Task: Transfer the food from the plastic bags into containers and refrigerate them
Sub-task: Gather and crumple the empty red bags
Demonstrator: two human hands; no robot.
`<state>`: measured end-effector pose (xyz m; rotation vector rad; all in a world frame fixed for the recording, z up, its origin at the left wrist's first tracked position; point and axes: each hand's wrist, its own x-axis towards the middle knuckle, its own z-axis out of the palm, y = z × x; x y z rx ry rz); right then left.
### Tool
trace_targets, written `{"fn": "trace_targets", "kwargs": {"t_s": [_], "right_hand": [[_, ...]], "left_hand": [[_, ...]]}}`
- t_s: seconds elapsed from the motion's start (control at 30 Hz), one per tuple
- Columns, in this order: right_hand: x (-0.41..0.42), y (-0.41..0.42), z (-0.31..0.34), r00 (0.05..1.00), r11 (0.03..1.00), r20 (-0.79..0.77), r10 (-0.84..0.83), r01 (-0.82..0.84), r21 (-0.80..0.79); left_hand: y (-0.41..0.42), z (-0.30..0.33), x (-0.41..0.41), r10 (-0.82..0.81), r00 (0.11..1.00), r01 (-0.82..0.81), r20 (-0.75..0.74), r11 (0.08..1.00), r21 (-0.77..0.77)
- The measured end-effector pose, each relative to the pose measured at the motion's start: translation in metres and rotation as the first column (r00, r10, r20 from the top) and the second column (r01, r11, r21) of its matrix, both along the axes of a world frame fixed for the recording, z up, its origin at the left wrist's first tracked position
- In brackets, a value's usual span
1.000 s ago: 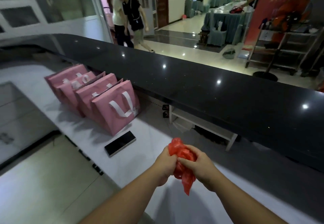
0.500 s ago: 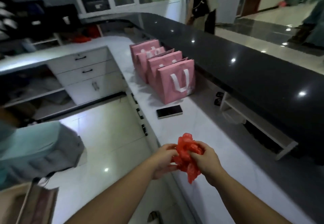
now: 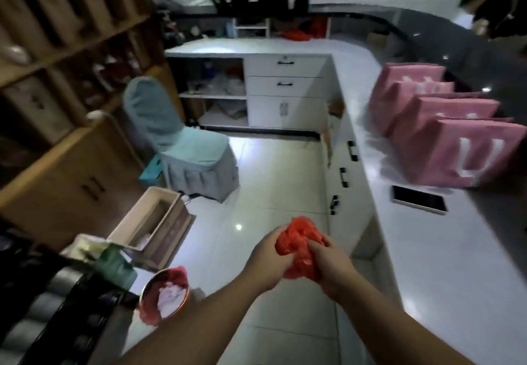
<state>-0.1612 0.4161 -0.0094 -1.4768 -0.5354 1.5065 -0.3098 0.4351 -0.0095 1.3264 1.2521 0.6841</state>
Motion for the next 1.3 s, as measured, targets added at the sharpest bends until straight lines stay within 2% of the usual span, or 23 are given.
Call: {"fn": "trace_targets", "kwargs": {"t_s": [0.1,0.23,0.3,0.47,0.57,0.63,0.67,0.77,0.8,0.87,1.03,1.3], "right_hand": [[-0.065,0.015,0.008,0.986,0.987,0.022,0.163,-0.163,-0.003],[-0.140,0.032,0.012,0.939,0.943,-0.092,0.332,-0.328,0.056],[-0.177,0.041,0.008,0.910,0.915,-0.095,0.403,-0.399,0.057],[-0.261,0.059,-0.015,0.897,0.898,0.023,0.441,-0.440,-0.017],[-0.306,0.067,-0.027,0.849,0.860,0.140,0.509,-0.507,-0.049],[-0.333,0.072,-0.033,0.752,0.799,0.298,0.588,-0.599,-0.063],[-0.346,0.077,-0.035,0.665,0.750,0.414,0.622,-0.657,-0.073],[-0.376,0.097,-0.046,0.279,0.528,0.735,0.618,-0.840,-0.125],[-0.385,0.106,-0.052,0.184,0.460,0.775,0.605,-0.875,-0.151],[-0.397,0.124,-0.063,0.051,0.350,0.796,0.604,-0.914,-0.206],[-0.422,0.182,-0.106,-0.187,0.171,0.793,0.579,-0.924,-0.343],[-0.461,0.260,-0.156,-0.424,-0.030,0.715,0.555,-0.870,-0.493]], "left_hand": [[0.004,-0.006,-0.068,0.137,0.990,-0.138,-0.015,0.990,-0.015],[0.012,-0.013,-0.146,0.293,0.955,-0.295,-0.053,0.955,-0.029],[0.015,-0.017,-0.183,0.363,0.928,-0.366,-0.085,0.930,-0.025],[0.009,-0.034,-0.264,0.435,0.889,-0.443,-0.144,0.897,-0.020],[0.003,-0.041,-0.307,0.462,0.869,-0.473,-0.180,0.880,-0.026],[0.000,-0.050,-0.332,0.471,0.862,-0.486,-0.190,0.873,-0.044],[-0.002,-0.055,-0.343,0.471,0.860,-0.490,-0.199,0.870,-0.060],[-0.008,-0.071,-0.374,0.501,0.814,-0.541,-0.294,0.838,-0.071],[-0.009,-0.080,-0.384,0.509,0.796,-0.557,-0.327,0.828,-0.067],[-0.011,-0.093,-0.404,0.483,0.773,-0.563,-0.411,0.821,-0.094],[0.008,-0.110,-0.440,0.355,0.687,-0.576,-0.634,0.797,-0.178],[0.071,-0.128,-0.464,0.251,0.598,-0.640,-0.761,0.722,-0.265]]}}
